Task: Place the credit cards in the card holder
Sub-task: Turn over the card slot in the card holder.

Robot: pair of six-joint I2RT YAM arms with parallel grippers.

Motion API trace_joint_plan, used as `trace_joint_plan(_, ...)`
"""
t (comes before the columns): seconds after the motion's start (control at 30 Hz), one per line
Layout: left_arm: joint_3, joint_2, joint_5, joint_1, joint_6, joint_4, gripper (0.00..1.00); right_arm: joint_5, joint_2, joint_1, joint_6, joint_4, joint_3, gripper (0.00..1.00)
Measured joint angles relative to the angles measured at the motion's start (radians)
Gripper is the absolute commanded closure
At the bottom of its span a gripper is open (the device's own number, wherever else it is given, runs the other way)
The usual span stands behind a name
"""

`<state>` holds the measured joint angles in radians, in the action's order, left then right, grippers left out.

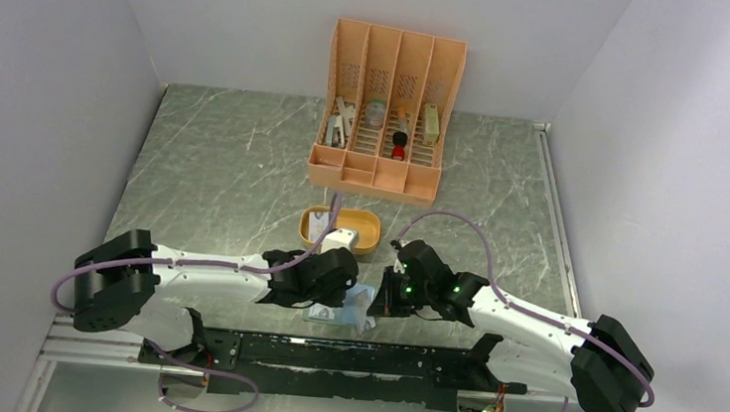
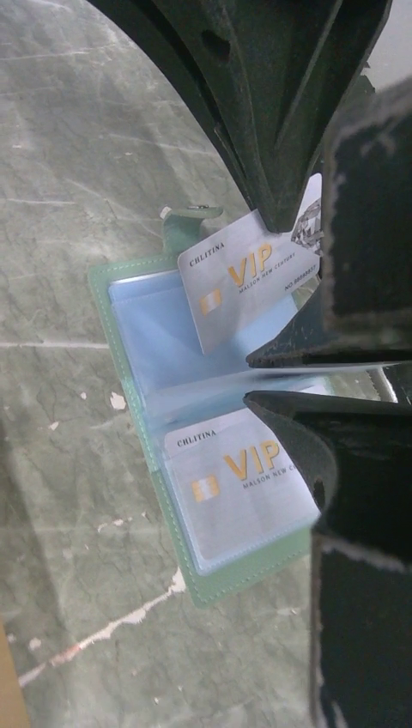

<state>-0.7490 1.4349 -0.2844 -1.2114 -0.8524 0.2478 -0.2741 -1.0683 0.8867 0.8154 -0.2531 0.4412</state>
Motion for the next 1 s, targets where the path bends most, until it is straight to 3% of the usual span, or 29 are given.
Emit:
trace_joint_plan(0.5, 0.075, -0.097, -0.121, 0.000, -0.042, 0.122, 0.82, -0.003, -0.021, 0.035, 0.011, 0.005, 0.051, 1.00)
trace_joint_plan(1.0, 0.127, -0.118, -0.161, 0.004, -0.083, 0.165, 0.84, -0.022, -0.119, 0.045, 0.084, 0.132, 0.055, 1.00)
